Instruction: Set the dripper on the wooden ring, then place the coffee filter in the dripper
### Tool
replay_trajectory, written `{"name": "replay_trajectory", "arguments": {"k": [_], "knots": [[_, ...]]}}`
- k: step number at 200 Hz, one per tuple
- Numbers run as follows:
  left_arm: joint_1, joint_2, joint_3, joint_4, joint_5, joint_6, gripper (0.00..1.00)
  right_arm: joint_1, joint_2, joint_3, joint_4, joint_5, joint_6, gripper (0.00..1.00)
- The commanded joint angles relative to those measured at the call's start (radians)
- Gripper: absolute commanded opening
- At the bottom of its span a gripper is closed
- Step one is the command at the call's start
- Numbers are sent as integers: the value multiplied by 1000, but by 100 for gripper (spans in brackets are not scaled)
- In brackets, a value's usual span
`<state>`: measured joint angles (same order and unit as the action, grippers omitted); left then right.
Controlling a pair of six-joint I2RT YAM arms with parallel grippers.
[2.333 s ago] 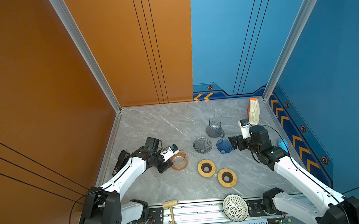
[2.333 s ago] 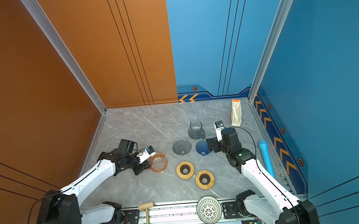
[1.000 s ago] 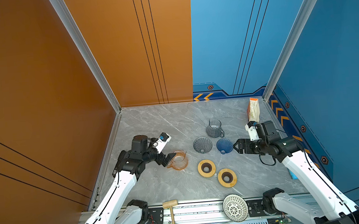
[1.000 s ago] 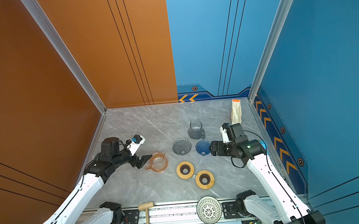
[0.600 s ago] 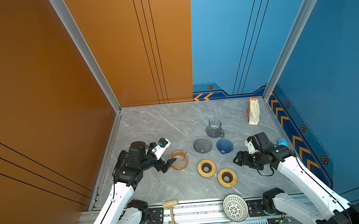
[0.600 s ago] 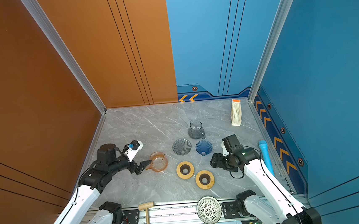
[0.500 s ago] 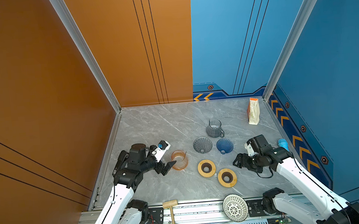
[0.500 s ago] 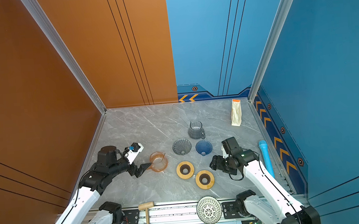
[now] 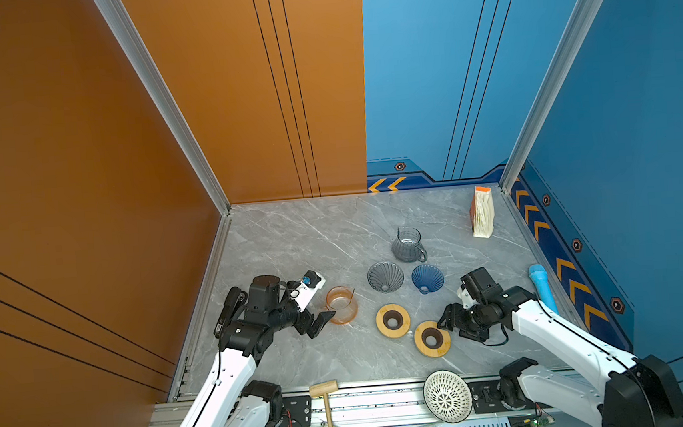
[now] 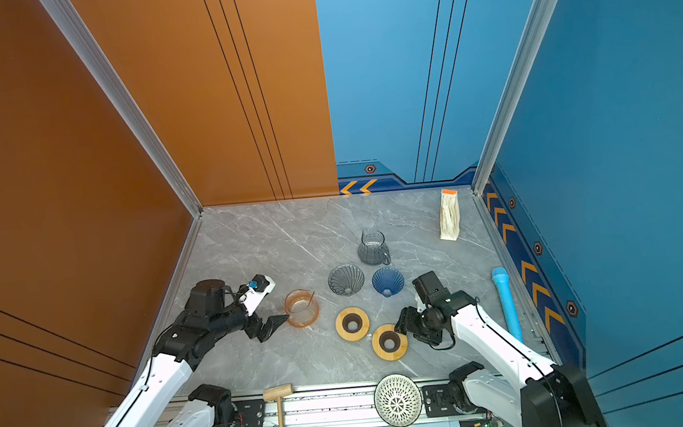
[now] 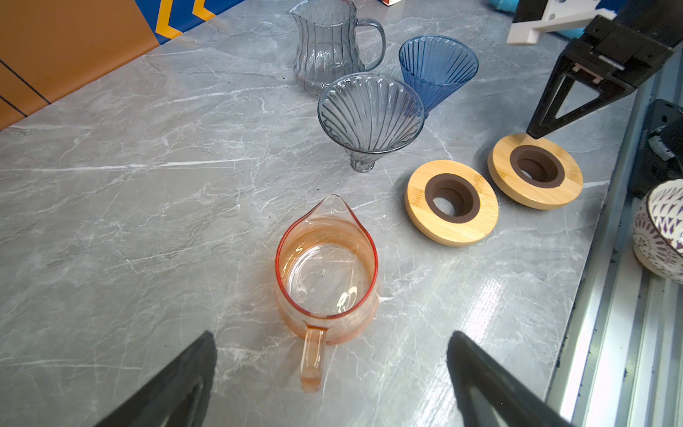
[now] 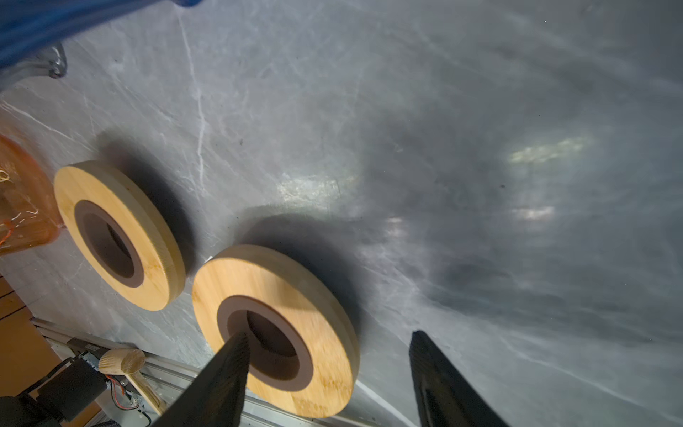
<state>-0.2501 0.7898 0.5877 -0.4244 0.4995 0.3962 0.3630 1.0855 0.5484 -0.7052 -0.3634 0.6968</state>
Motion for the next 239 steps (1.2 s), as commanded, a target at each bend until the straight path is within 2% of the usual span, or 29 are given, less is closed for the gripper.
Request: {"name": "replay_trajectory", "arguments": {"k": [1,72,97,121,151,183,221,239], "knots": [[-4,11,-1,-30,12,20,98,16,31,-6,26,-1,22,65],[-2,63,29,-34,23,54,98,55,97,0,26,7,22,53],[-1,80,41,-34,37,61,98,66,98,2,20,12,24,53],[0,90,45,-34,44,64,98,78,86,4,-1,16,19,61],[0,95,46,-31,47,63,98,89,40,0,-23,16,22,61],[-7,106,42,-13,56,53,98,91,38,-5,-33,24,32,56],[-9,110,42,-11,44,52,98,98,76,9,-43,46,11,56],[-9,104,40,-12,38,52,98,101,85,16,-42,52,4,51]]}}
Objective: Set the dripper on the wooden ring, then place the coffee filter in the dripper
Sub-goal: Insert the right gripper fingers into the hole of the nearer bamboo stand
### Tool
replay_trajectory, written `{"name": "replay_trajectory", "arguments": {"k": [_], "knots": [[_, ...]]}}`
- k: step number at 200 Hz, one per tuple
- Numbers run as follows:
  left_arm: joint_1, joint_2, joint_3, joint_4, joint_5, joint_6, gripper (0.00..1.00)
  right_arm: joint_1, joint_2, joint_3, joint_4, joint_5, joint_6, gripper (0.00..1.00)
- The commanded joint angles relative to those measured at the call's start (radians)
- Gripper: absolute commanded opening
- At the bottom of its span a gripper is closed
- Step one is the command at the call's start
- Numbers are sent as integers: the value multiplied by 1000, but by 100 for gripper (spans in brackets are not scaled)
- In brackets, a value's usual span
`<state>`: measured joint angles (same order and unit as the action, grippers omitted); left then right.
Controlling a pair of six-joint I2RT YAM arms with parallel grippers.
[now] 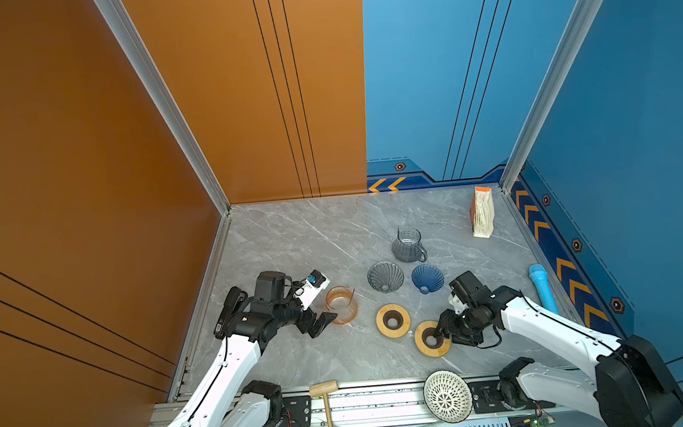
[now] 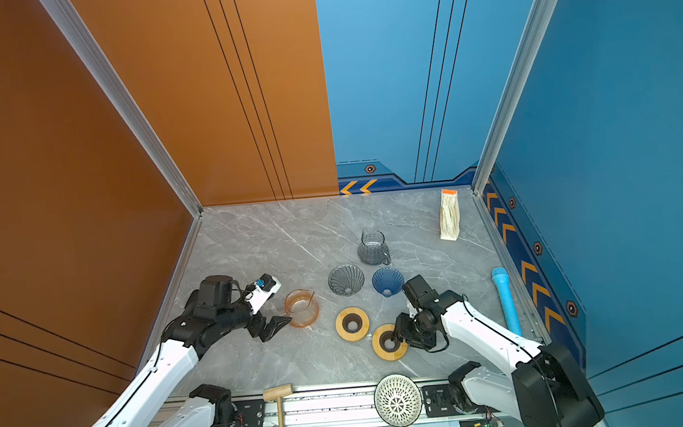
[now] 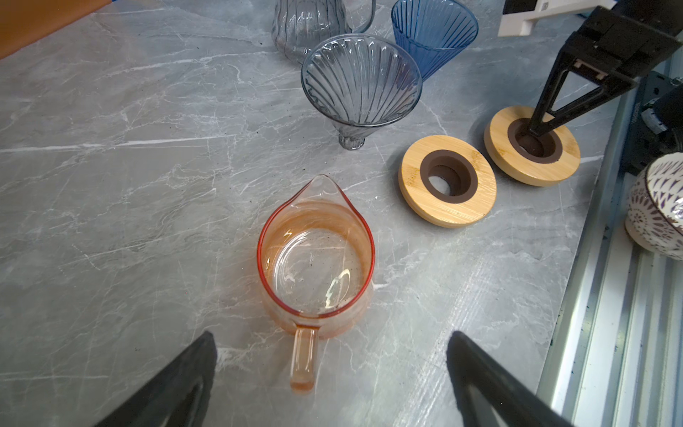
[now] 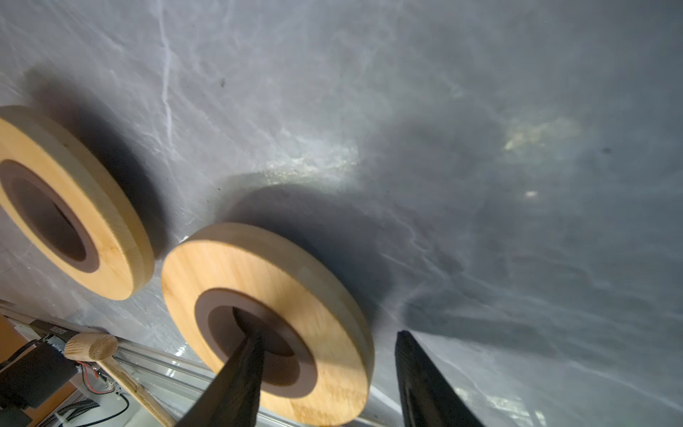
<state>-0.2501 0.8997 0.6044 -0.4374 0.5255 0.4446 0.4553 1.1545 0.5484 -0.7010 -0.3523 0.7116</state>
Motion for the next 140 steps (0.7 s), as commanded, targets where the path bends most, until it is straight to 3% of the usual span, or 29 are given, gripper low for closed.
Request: {"name": "replay_trajectory", "arguments": {"k": [1,140], "knots": [[-8,-7,24,1,12,3,98,9,16,16,-46,42,-11,51],[-38,21,24,56,16,-29,98,14,-10,39,-52,83,-47,34]]}}
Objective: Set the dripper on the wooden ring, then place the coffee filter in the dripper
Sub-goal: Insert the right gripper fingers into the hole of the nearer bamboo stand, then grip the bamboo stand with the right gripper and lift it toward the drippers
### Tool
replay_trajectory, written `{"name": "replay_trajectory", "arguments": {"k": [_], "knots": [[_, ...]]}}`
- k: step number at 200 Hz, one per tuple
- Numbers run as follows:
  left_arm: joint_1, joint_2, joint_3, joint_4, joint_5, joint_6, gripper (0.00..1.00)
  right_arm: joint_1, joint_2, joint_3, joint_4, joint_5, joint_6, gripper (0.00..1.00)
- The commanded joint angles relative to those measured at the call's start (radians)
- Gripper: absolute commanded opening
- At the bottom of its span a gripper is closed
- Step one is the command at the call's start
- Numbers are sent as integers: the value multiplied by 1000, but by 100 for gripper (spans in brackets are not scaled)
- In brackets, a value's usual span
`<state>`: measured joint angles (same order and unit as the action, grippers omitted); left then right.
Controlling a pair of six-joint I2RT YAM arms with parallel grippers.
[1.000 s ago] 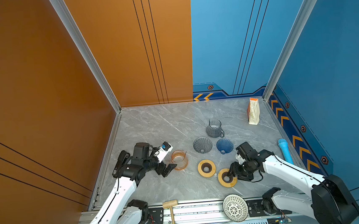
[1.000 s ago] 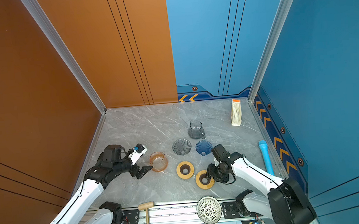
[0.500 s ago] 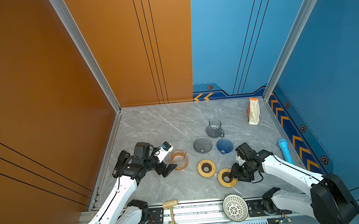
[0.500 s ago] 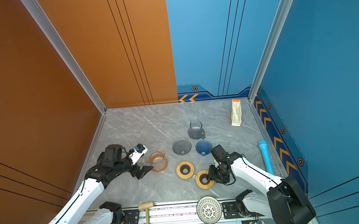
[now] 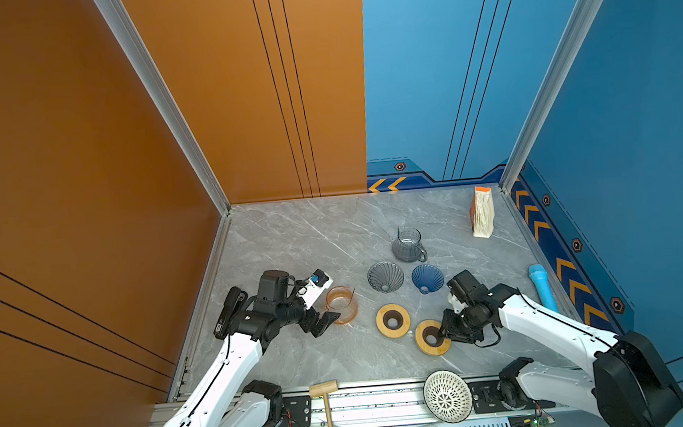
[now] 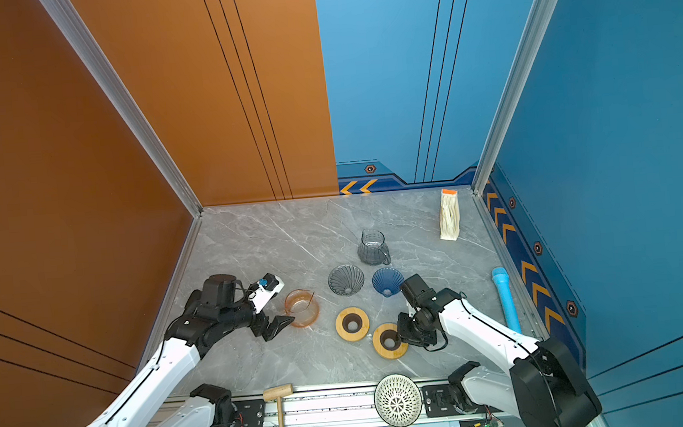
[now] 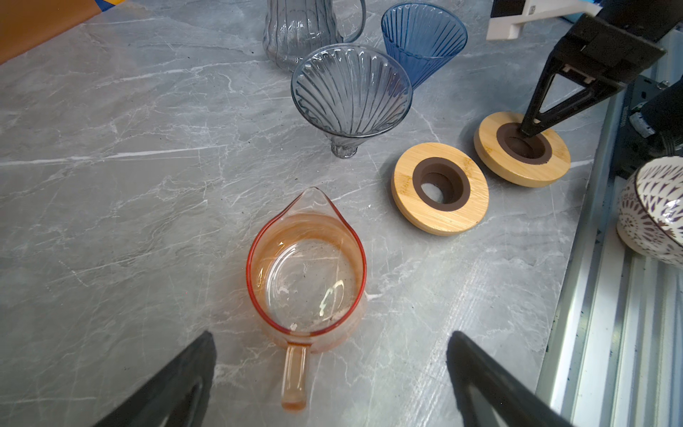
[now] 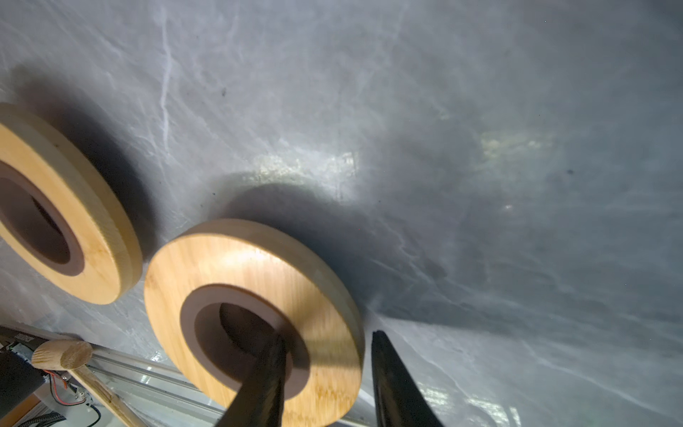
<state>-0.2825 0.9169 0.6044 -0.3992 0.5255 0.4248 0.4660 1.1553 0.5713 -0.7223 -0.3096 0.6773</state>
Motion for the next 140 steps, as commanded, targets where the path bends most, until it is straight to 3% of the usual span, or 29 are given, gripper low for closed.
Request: {"name": "replay_trajectory", "arguments": {"k": [1,18,35,64,140], "knots": [[-6,4,24,18,18,-10,98,3,-11,17,-31,40,-13,34],[-7,3,21,18,18,-10,98,4,-10,20,-31,38,-13,34],[-7,4,22,17,22,-11,98,3,-9,20,-30,38,-17,44],[-7,4,22,17,26,-14,98,5,4,10,-31,35,-12,46],[-9,3,27,17,25,-20,98,25,-6,14,-25,24,-6,32]]}}
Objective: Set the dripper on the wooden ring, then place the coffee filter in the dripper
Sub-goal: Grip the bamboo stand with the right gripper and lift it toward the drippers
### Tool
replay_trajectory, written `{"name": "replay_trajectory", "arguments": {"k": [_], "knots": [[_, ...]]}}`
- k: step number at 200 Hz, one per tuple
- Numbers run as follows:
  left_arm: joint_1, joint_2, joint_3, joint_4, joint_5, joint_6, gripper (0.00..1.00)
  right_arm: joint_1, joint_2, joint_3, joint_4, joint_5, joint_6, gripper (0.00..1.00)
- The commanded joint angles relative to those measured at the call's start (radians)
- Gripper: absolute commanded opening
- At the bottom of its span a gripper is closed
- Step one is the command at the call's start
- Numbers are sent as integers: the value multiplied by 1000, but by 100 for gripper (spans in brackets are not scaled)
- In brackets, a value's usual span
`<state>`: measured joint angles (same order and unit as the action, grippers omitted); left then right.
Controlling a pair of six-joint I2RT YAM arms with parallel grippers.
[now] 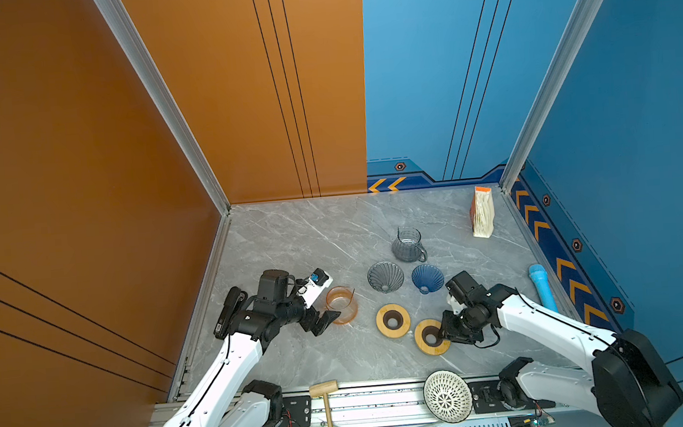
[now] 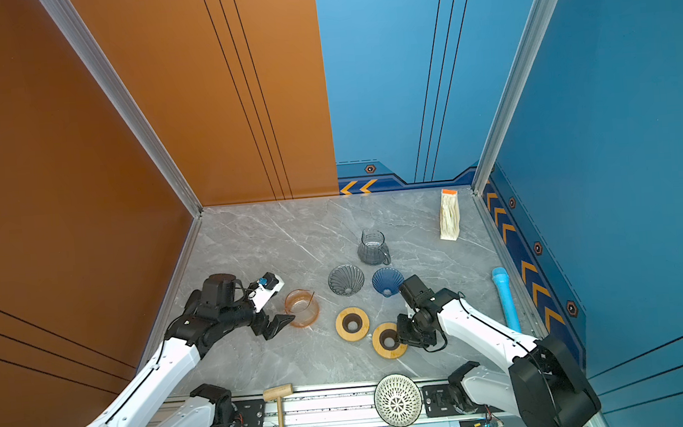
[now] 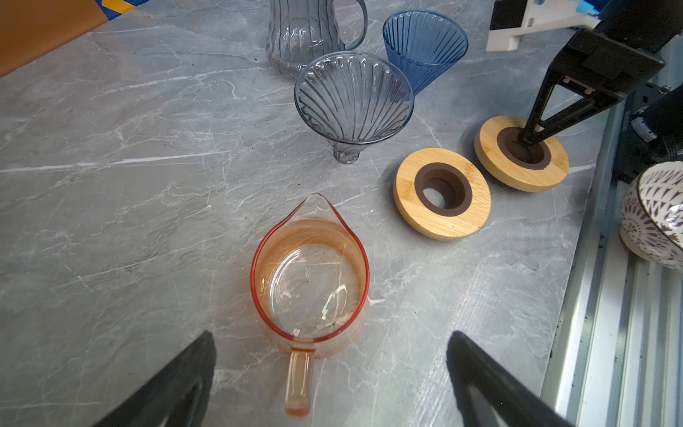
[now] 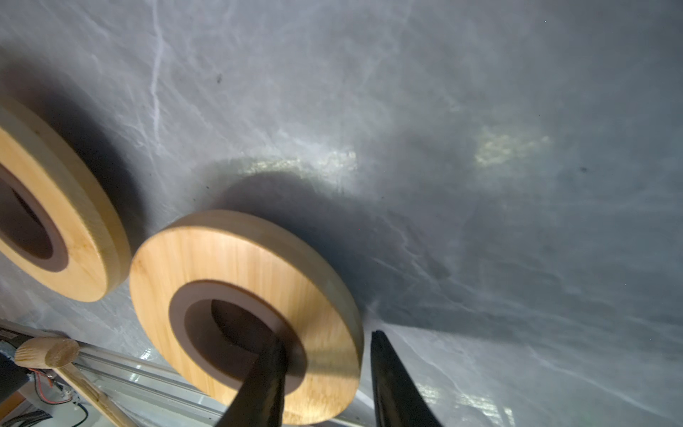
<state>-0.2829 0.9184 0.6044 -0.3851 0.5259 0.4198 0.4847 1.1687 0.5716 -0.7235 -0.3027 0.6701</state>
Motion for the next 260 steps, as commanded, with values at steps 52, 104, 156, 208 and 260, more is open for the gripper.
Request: {"name": "replay_trajectory", "arguments": {"k": [52,104,156,208,260], "knots": [[-9,-3,30,4,21,-18,98,6,-70,17,-23,47,5,26],[-9,-1,47,1,31,-12,98,5,-121,67,-82,65,-38,23],[-6,-27,137,-63,56,6,98,6,-202,159,-151,68,-55,23],[34,-35,207,-96,88,-11,98,25,-158,382,-203,28,-155,23],[115,-92,203,-160,94,6,98,94,63,637,-209,25,-210,23]]}}
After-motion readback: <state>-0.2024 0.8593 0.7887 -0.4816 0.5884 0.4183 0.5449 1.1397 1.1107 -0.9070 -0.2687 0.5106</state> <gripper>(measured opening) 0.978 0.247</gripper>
